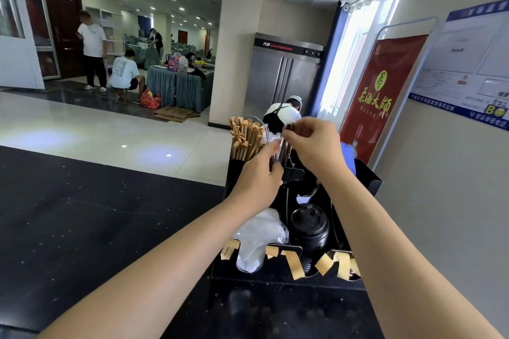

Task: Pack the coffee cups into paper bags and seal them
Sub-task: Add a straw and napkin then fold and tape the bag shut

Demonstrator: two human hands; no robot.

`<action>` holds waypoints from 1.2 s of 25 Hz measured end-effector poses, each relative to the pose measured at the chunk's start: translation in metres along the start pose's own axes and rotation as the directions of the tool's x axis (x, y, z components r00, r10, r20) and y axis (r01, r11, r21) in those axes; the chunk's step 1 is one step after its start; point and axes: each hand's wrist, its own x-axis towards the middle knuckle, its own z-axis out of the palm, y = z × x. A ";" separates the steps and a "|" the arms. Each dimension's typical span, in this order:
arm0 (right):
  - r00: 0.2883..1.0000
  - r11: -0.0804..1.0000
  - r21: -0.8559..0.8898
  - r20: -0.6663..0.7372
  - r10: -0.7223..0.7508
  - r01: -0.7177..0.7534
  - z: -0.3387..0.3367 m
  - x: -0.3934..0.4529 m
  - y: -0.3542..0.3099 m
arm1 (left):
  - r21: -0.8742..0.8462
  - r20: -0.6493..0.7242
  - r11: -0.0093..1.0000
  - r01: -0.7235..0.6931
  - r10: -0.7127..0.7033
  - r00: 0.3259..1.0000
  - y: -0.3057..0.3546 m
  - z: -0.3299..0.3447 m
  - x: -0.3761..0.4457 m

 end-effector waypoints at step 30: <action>0.981 0.888 0.436 0.181 0.074 -0.148 -0.079 -0.196 -0.092 | -0.260 0.032 0.965 0.033 -0.026 0.999 0.064 -0.059 -0.189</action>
